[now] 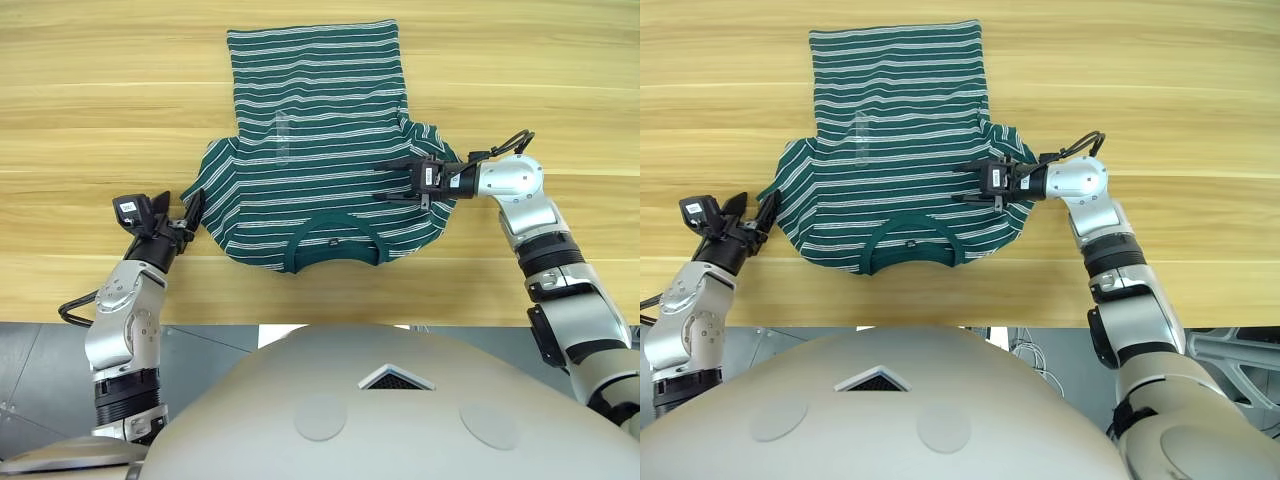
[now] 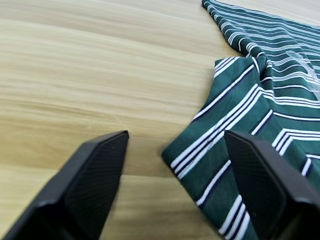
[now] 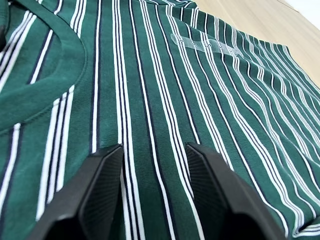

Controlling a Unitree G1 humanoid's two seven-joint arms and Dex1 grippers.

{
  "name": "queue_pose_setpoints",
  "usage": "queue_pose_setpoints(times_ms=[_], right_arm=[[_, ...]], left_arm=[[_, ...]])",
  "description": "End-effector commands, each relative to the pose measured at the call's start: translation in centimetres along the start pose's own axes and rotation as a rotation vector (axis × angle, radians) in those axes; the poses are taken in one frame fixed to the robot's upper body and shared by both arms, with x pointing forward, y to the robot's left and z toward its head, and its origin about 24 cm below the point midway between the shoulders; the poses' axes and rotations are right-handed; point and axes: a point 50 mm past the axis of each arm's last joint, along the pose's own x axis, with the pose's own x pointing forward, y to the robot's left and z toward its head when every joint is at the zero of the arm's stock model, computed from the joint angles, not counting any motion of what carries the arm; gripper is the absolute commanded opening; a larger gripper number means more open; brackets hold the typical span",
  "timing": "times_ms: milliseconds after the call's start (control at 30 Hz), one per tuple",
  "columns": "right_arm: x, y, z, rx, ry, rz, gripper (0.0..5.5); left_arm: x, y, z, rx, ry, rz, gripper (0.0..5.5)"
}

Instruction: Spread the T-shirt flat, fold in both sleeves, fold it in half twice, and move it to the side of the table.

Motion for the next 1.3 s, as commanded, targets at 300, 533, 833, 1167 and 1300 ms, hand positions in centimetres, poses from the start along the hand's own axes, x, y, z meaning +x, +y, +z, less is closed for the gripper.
queue_pose_setpoints(times_ms=[300,533,833,1167,1300], right_arm=[[-0.3,-0.4,0.4,-0.024,0.01,-0.024,2.33],[-0.2,-0.5,0.6,-0.028,0.004,-0.026,2.33],[0.0,-0.7,0.9,-0.033,-0.008,-0.033,2.33],[0.1,-0.8,0.8,-0.027,-0.006,-0.03,2.33],[0.0,-0.7,0.8,-0.025,-0.007,-0.029,2.33]], left_arm=[[-0.2,-0.3,-2.2,-0.041,0.104,-0.002,1.52],[0.2,-0.5,-2.1,-0.054,0.089,-0.022,0.33],[0.0,-0.8,-1.0,-0.008,0.017,-0.027,0.05],[-1.4,-3.5,3.8,0.221,-0.294,-0.06,0.05],[-1.2,-4.4,3.4,0.247,-0.289,-0.098,0.05]])
